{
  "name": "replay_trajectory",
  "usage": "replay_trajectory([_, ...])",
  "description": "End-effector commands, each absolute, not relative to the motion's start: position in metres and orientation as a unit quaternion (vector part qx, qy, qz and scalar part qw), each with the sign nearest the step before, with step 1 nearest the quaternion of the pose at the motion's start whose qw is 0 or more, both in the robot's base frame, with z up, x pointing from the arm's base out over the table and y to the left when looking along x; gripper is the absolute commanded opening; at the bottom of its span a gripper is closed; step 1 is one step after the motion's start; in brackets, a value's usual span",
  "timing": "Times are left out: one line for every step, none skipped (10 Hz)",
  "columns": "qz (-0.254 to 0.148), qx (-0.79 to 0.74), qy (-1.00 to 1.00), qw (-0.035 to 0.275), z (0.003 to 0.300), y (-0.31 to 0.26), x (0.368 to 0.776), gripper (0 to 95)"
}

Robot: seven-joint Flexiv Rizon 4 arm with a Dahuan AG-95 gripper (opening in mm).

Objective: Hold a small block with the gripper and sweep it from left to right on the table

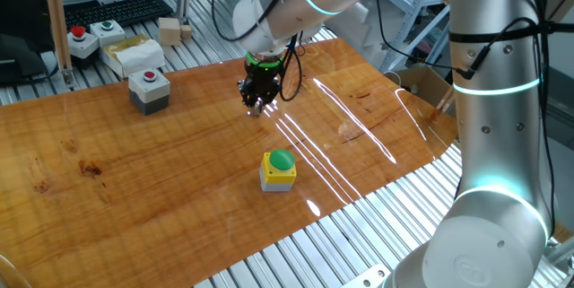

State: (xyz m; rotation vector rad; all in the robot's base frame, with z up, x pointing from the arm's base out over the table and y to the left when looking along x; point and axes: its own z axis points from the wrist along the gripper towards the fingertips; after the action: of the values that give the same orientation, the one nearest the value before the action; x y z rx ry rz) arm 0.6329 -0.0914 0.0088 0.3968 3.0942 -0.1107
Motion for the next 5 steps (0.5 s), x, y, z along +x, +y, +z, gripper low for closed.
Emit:
replay_trajectory([-0.038, 0.127, 0.991, 0.007, 0.0038, -0.0909, 0.6329, 0.0])
replay_trajectory([-0.037, 0.127, 0.991, 0.008, 0.0052, -0.0898, 0.6319, 0.0])
replay_trajectory([-0.036, 0.128, 0.991, 0.010, 0.0055, -0.0897, 0.6319, 0.0])
replay_trajectory([-0.037, 0.127, 0.991, 0.011, 0.0064, -0.0896, 0.6326, 0.0])
replay_trajectory([-0.038, 0.126, 0.991, 0.011, 0.0073, -0.0896, 0.6324, 0.0])
